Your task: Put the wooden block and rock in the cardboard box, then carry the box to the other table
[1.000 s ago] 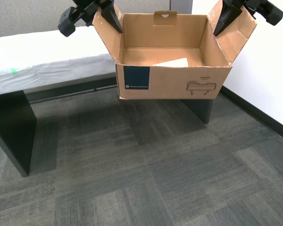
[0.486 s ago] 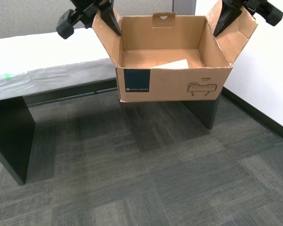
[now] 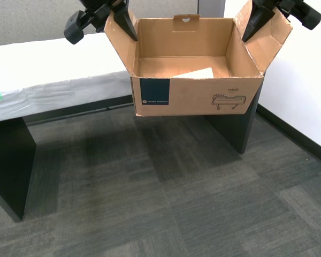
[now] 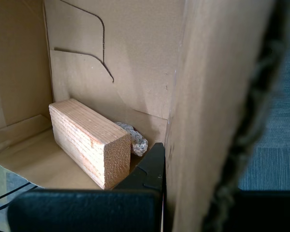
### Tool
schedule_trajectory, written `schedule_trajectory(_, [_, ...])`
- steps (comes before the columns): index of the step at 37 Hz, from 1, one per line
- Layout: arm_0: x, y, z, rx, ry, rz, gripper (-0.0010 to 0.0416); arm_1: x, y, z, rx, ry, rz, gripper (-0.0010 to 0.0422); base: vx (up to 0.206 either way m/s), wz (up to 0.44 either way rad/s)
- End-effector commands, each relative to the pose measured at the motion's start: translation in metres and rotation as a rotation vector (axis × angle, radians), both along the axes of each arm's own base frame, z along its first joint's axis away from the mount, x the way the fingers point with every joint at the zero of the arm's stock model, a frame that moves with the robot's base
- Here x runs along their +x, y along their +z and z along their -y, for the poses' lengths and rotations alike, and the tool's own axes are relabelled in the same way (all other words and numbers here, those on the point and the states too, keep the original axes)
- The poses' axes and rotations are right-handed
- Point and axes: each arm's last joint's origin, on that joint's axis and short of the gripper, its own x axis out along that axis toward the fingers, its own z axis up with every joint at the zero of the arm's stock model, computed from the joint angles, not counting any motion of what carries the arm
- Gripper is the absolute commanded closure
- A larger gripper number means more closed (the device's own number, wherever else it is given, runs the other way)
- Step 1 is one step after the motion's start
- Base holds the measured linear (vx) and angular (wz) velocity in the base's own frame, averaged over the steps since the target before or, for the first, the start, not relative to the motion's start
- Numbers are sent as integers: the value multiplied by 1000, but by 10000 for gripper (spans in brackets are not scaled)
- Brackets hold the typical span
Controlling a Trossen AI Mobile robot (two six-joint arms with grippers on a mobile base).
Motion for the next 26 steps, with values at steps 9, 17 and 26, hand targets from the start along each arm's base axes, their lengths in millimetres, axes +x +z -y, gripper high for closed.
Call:
schedule_trajectory(9, [-1,1,-1,23,15,-5,406,0,1,1,37,-71,71,413,139,1])
schedule_trajectory(17, [-1,1,-1,23,15,-6,406,-3,-1,-1,69,-92,44,413,141,-3])
schedule_trajectory(26, [-1,1,-1,23,15,-5,406,-3,-2,-1,78,-101,40,413,148,4])
